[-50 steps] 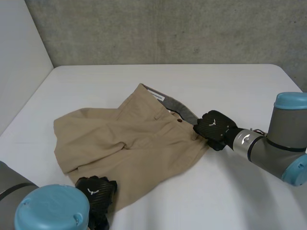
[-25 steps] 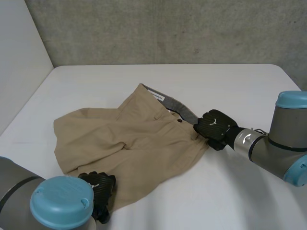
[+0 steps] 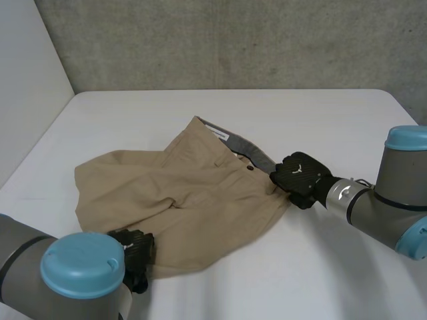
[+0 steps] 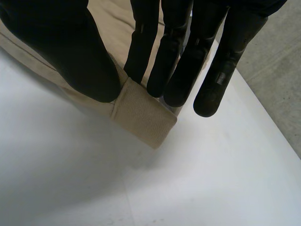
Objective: Fold the shorts.
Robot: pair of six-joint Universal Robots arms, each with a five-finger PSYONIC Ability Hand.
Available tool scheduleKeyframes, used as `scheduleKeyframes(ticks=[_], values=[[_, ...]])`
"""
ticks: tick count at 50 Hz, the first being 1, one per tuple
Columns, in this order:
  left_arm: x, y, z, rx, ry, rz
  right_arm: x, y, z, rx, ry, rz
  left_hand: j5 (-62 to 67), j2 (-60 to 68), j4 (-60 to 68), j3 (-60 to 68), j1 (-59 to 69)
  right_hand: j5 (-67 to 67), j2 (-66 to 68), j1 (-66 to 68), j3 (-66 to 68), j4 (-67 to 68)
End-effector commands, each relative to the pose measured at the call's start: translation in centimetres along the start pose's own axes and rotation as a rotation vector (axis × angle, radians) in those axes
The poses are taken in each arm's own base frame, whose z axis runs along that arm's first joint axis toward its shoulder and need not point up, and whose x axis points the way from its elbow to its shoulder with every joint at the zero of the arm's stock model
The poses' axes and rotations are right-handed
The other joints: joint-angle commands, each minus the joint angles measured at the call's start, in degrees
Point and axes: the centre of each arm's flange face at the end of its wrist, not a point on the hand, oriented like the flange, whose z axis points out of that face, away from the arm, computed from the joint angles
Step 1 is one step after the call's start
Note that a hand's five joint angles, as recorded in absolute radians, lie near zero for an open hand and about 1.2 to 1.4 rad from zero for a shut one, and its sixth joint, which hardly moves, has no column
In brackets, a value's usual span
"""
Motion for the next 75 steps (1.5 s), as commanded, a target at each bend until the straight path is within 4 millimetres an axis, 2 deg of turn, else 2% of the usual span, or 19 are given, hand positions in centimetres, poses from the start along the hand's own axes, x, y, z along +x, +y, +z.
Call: scheduleKeyframes(ticks=[1, 5, 9, 15, 21, 25, 28, 29, 33, 37, 38, 41, 50, 57, 64, 70, 72, 74, 75], values=[[-1.0, -3.5, -0.7, 0.117, -0.025, -0.010, 0.7, -1.3, -1.1, -0.021, 0.022, 0.012, 15.28, 13.86, 14.20, 14.45, 16.00, 14.85, 12.63, 25.85, 12.50, 11.72], [-3.0, -7.7, -2.0, 0.250, -0.071, -0.025, 1.6, -3.2, -2.6, -0.047, 0.029, 0.038, 15.28, 13.86, 14.20, 14.45, 16.00, 14.85, 12.63, 25.85, 12.50, 11.72], [-5.1, -12.3, -4.3, 0.403, -0.113, -0.023, 3.7, -6.5, -4.4, -0.018, 0.088, 0.068, 15.28, 13.86, 14.20, 14.45, 16.00, 14.85, 12.63, 25.85, 12.50, 11.72], [-7.9, -18.8, -8.7, 0.626, -0.116, -0.046, 7.7, -13.5, -8.8, 0.141, 0.231, 0.157, 15.28, 13.86, 14.20, 14.45, 16.00, 14.85, 12.63, 25.85, 12.50, 11.72], [-10.6, -22.2, -10.9, 0.714, -0.154, -0.076, 9.5, -19.1, -14.6, 0.255, 0.322, 0.208, 15.28, 13.86, 14.20, 14.45, 16.00, 14.85, 12.63, 25.85, 12.50, 11.72], [-11.3, -22.9, -10.8, 0.717, -0.163, -0.077, 8.8, -19.8, -15.6, 0.235, 0.310, 0.213, 15.28, 13.86, 14.20, 14.45, 16.00, 14.85, 12.63, 25.85, 12.50, 11.72], [-11.3, -22.3, -8.9, 0.668, -0.159, -0.075, 7.3, -19.6, -15.6, 0.157, 0.287, 0.190, 15.28, 13.86, 14.20, 14.45, 16.00, 14.85, 12.63, 25.85, 12.50, 11.72], [-11.3, -21.7, -7.2, 0.619, -0.157, -0.073, 6.9, -19.6, -15.5, 0.146, 0.279, 0.176, 15.28, 13.86, 14.20, 14.45, 16.00, 14.85, 12.63, 25.85, 12.50, 11.72], [-11.2, -20.0, -3.1, 0.498, -0.151, -0.060, 3.6, -18.1, -12.4, 0.041, 0.189, 0.130, 15.28, 13.86, 14.20, 14.45, 16.00, 14.85, 12.63, 25.85, 12.50, 11.72], [-10.4, -18.2, 0.1, 0.397, -0.129, -0.048, 1.5, -16.3, -10.2, -0.028, 0.134, 0.167, 15.28, 13.86, 14.20, 14.45, 16.00, -24.56, -26.78, -13.55, -26.91, -27.69], [-10.3, -18.0, 0.4, 0.385, -0.125, -0.046, 0.9, -15.3, -9.4, -0.047, 0.123, 0.225, 15.28, 13.86, 14.20, 14.45, 16.00, -33.61, -35.83, -22.61, -35.97, -36.74], [-10.1, -17.5, 1.2, 0.362, -0.119, -0.042, -0.4, -13.2, -8.3, -0.079, 0.098, 0.375, 15.28, 13.86, 14.20, 14.45, 16.00, -39.58, -41.79, -28.57, -41.93, -42.70], [-10.4, -17.6, 1.5, 0.366, -0.126, -0.048, -4.3, -8.9, -8.4, -0.187, 0.048, 0.699, 15.28, 13.86, 14.20, 14.45, 16.00, -48.34, -50.56, -37.33, -50.69, -51.47], [-11.5, -18.1, 2.3, 0.375, -0.158, -0.063, -7.7, -8.0, -9.5, -0.141, 0.026, 0.710, 15.28, 13.86, 14.20, 14.45, 16.00, -47.84, -50.06, -36.83, -50.19, -50.97], [-11.4, -18.2, 3.5, 0.366, -0.160, -0.064, -12.2, -7.5, -8.3, -0.132, -0.055, 0.659, 15.28, 13.86, 14.20, 14.45, 16.00, -46.16, -48.37, -35.15, -48.51, -49.28], [-11.8, -18.1, 3.8, 0.362, -0.168, -0.075, -14.0, -6.6, -7.0, -0.154, -0.071, 0.643, 15.28, 13.86, 14.20, 14.45, 16.00, -44.31, -46.53, -33.30, -46.66, -47.44], [-11.8, -18.1, 3.8, 0.362, -0.168, -0.081, -14.3, -6.6, -6.4, -0.139, -0.050, 0.628, 15.28, 13.86, 14.20, 14.45, 16.00, -37.11, -39.33, -26.10, -39.46, -40.24], [-11.9, -18.1, 3.8, 0.363, -0.168, -0.093, -14.1, -6.6, -6.0, -0.125, -0.012, 0.619, 15.28, 13.86, 14.20, 14.45, 16.00, -20.19, -22.41, -9.18, -22.54, -23.32], [-11.9, -18.1, 3.8, 0.363, -0.167, -0.096, -13.6, -6.5, -5.4, -0.108, 0.037, 0.612, 15.28, 13.86, 14.20, 14.45, 16.00, 8.56, 6.34, 19.57, 6.21, 5.43]])
